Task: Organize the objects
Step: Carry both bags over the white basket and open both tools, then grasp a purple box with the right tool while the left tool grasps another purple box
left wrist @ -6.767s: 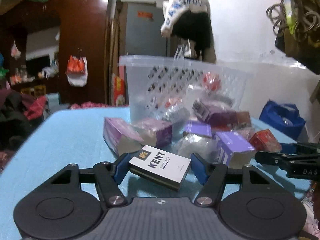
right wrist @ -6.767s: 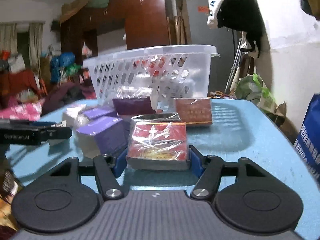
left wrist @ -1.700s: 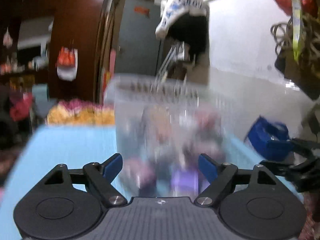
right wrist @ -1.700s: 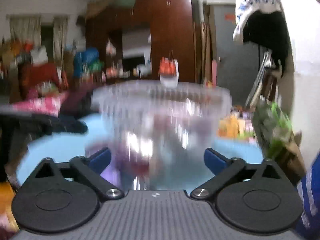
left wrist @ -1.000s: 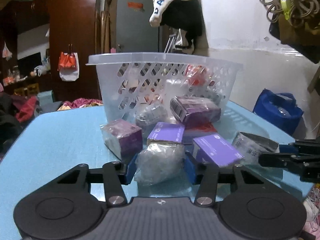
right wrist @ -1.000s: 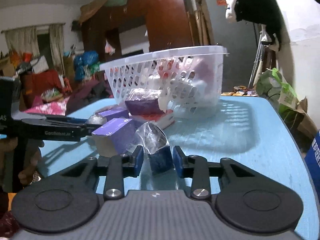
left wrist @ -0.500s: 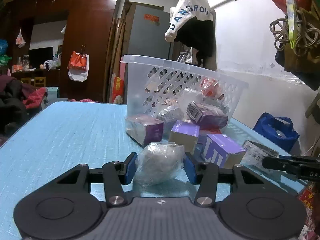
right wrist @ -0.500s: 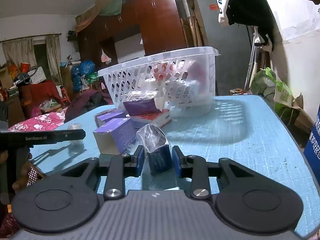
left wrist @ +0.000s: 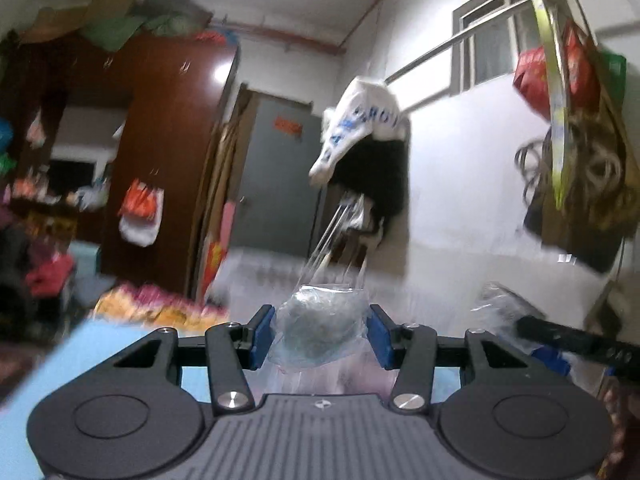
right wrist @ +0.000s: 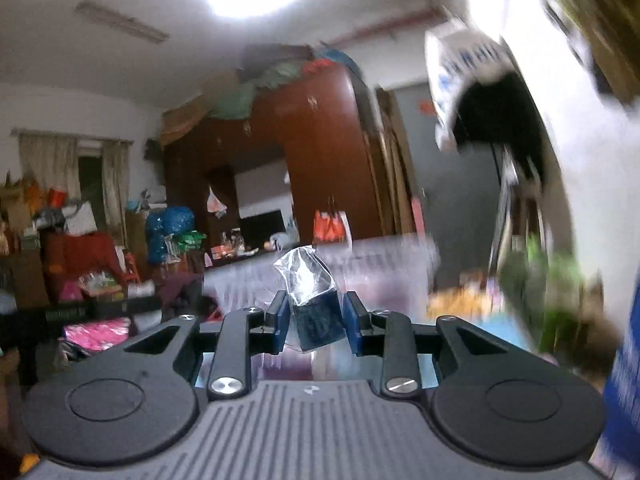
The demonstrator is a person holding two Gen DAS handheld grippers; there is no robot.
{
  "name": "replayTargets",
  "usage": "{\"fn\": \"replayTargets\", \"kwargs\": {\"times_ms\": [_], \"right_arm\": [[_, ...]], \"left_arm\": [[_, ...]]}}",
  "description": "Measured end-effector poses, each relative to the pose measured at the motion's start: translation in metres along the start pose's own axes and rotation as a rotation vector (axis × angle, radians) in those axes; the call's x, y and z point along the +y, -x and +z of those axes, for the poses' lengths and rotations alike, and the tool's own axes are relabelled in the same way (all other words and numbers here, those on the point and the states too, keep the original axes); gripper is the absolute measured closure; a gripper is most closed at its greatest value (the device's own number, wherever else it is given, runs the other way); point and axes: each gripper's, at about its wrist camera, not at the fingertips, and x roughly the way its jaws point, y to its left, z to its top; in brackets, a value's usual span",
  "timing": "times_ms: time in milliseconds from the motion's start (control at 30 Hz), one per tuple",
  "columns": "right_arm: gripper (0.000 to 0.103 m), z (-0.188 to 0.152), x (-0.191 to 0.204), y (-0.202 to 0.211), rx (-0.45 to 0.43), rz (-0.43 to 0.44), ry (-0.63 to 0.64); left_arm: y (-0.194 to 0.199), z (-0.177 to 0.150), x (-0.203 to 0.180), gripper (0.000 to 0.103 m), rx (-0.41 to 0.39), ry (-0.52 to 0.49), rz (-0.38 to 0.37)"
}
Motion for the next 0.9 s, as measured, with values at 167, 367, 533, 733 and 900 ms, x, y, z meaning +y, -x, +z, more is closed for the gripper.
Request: {"fn": "replayTargets", "kwargs": {"times_ms": [167, 367, 533, 733, 900], "right_arm": [[0.070, 0.062, 0.011, -0.091, 0.075, -0.017, 0.097], [0.039, 0.050, 0.013, -0.153, 0.186, -0.067, 0.146], [0.001, 0.042, 0.006, -0.108, 0.126, -0.039, 0.087], [0.000, -0.019, 0.024, -0.063, 0.280, 0.063, 0.098], [0.009, -0.053, 0.035, -0.070, 0.403, 0.144, 0.079]], "left_arm": [[-0.082, 0.058, -0.008, 0.050, 0.086, -0.008, 0.057], [-0.132, 0.039, 0.003, 0.021, 0.196, 0.005, 0.110], [-0.096, 0.033, 0.012, 0.021, 0.162, 0.032, 0.059], [-0.041, -0.008, 0.016, 0.010, 0.148, 0.001, 0.091], [-0.018, -0.045, 0.012, 0.012, 0.198, -0.043, 0.122]]}}
